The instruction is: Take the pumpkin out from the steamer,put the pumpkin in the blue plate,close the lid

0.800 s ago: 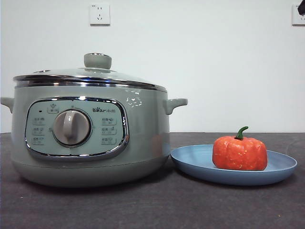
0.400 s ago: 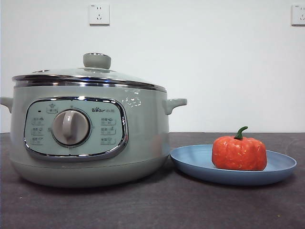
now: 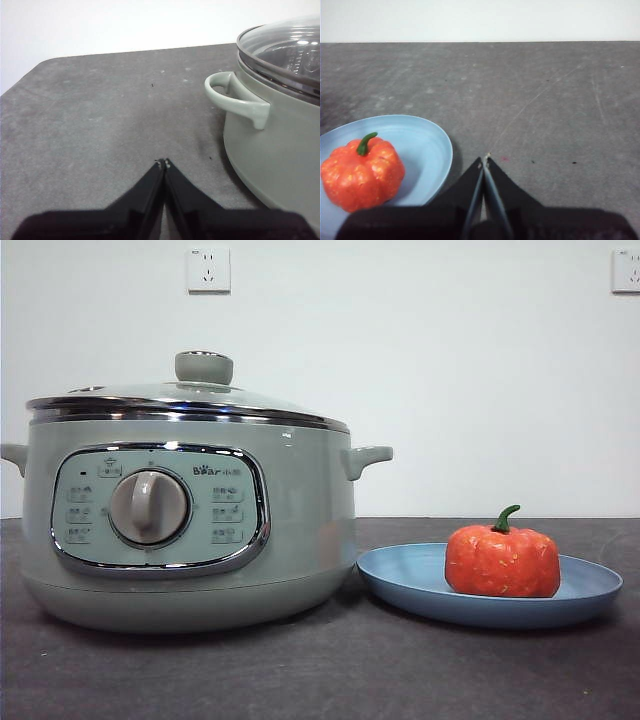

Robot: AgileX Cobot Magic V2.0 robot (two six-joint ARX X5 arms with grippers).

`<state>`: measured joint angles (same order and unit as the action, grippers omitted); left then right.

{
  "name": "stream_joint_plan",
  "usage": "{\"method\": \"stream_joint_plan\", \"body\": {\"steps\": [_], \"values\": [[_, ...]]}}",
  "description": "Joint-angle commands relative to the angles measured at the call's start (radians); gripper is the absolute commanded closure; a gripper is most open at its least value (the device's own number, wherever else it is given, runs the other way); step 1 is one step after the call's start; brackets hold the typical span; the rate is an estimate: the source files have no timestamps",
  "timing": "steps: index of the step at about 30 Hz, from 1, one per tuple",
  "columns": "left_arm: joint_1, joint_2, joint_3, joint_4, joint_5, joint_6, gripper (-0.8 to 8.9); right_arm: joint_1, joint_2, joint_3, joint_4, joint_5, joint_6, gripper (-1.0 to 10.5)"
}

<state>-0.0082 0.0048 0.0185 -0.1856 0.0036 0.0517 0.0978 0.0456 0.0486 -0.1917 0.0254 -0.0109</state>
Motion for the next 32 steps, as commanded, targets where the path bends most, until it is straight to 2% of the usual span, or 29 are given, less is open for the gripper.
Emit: {"method": "stream_joint_plan", "body": {"steps": [1, 6, 9, 32], "values": [[0.003, -0.002, -0.014, -0.003, 0.0, -0.006, 8.16, 0.0, -0.025, -0.024, 0.012, -0.002, 0.018, 9.5], [0.003, -0.003, -0.014, -0.003, 0.0, -0.006, 8.16, 0.002, -0.045, -0.041, 0.026, -0.002, 0.032, 9.5], [0.003, -0.002, -0.014, -0.003, 0.0, -0.006, 8.16, 0.002, -0.045, -0.04, 0.026, 0.0, 0.074, 9.5], [0.003, -0.003, -0.014, -0.003, 0.0, -0.006, 8.16, 0.002, -0.044, -0.04, 0.026, 0.006, 0.073, 9.5]]}}
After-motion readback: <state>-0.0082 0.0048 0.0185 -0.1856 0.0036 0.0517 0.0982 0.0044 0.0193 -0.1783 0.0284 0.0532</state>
